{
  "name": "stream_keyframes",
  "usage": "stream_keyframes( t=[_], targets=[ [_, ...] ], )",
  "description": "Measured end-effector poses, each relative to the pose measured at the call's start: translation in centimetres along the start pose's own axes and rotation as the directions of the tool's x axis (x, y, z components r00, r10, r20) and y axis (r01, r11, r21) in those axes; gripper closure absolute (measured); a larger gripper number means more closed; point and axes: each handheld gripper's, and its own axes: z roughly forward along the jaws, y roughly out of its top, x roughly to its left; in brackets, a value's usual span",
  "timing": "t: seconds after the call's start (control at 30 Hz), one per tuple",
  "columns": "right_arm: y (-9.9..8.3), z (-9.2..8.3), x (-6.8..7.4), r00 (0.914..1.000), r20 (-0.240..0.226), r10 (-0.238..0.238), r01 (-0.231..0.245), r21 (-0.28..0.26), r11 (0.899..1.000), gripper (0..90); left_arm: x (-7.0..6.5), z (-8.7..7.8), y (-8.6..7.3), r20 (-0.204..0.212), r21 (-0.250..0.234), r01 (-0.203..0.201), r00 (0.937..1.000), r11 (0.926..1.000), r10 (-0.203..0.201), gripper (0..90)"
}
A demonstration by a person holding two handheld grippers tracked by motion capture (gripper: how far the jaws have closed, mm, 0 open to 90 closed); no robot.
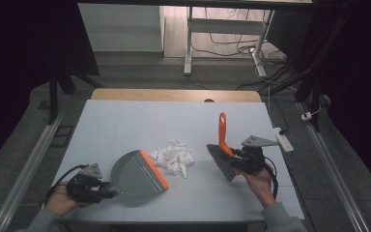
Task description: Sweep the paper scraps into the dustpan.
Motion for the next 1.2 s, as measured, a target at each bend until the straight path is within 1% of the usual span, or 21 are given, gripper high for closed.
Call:
stream_keyframes(
  t=[0.03, 0.17, 0.2, 0.27, 0.37, 0.57, 0.67, 0.87, 0.9, 0.93, 1.03, 1.07, 1.2],
  targets=[
    [0.3, 0.4, -0.1, 1.0, 0.007, 0.002, -0.002, 0.003, 1.0, 70.1, 0.0, 0.0, 0.0, 0.0, -0.002, 0.002, 1.0, 1.0, -0.002, 62.1],
    [0.8, 1.3, -0.5, 0.9997, 0.013, 0.019, -0.019, 0.004, 1.0, 70.1, 0.0, 0.0, 0.1, 0.001, -0.004, 0.001, 1.0, 1.0, -0.001, 62.1],
    [0.8, 1.3, -0.5, 0.9997, 0.013, 0.019, -0.019, 0.004, 1.0, 70.1, 0.0, 0.1, 0.1, -0.001, -0.004, 0.0, 1.0, 1.0, 0.0, 62.1],
    [1.3, 2.0, -0.7, 0.9991, 0.03, 0.029, -0.03, 0.011, 1.0, 70.1, -0.1, 0.1, 0.1, 0.0, -0.004, -0.001, 1.0, 1.0, 0.001, 62.0],
    [2.0, 2.6, -0.6, 0.999, 0.032, 0.032, -0.033, 0.013, 0.999, 70.1, 0.0, 0.1, 0.1, 0.001, -0.005, -0.001, 1.0, 1.0, 0.001, 62.1],
    [3.4, 4.2, -0.2, 0.9989, 0.035, 0.032, -0.033, 0.023, 0.999, 70.1, 0.0, 0.0, 0.2, 0.002, -0.007, -0.001, 1.0, 1.0, 0.001, 62.0],
    [4.3, 5.5, 0.0, 0.9986, 0.041, 0.033, -0.035, 0.039, 0.999, 70.1, 0.1, 0.0, 0.1, 0.004, -0.009, 0.003, 1.0, 1.0, -0.003, 62.0],
    [6.1, 8.1, 0.8, 0.9988, 0.031, 0.037, -0.039, 0.057, 0.998, 70.2, 0.1, 0.0, 0.1, 0.004, -0.01, 0.001, 1.0, 1.0, -0.001, 62.0],
    [6.1, 8.1, 0.8, 0.9988, 0.031, 0.037, -0.039, 0.057, 0.998, 70.2, 0.1, 0.0, 0.1, 0.005, -0.011, 0.003, 1.0, 0.9999, -0.003, 62.0],
    [6.5, 8.6, 1.1, 0.9991, 0.027, 0.033, -0.035, 0.063, 0.997, 70.2, 0.1, 0.0, 0.2, 0.006, -0.011, 0.005, 1.0, 0.9999, -0.005, 62.0],
    [6.7, 9.1, 1.5, 0.9994, 0.025, 0.025, -0.026, 0.069, 0.997, 70.2, 0.2, 0.0, 0.1, 0.011, -0.013, 0.006, 0.9999, 0.9999, -0.006, 62.0],
    [6.9, 9.5, 1.7, 0.9994, 0.029, 0.019, -0.021, 0.076, 0.997, 70.2, 0.2, 0.1, 0.1, 0.01, -0.014, 0.006, 0.9999, 0.9999, -0.006, 62.0],
    [7.0, 10.4, 1.6, 0.9988, 0.044, 0.022, -0.026, 0.094, 0.995, 70.2, 0.2, 0.0, 0.2, 0.009, -0.013, 0.006, 0.9999, 0.9999, -0.005, 62.0]
  ],
)
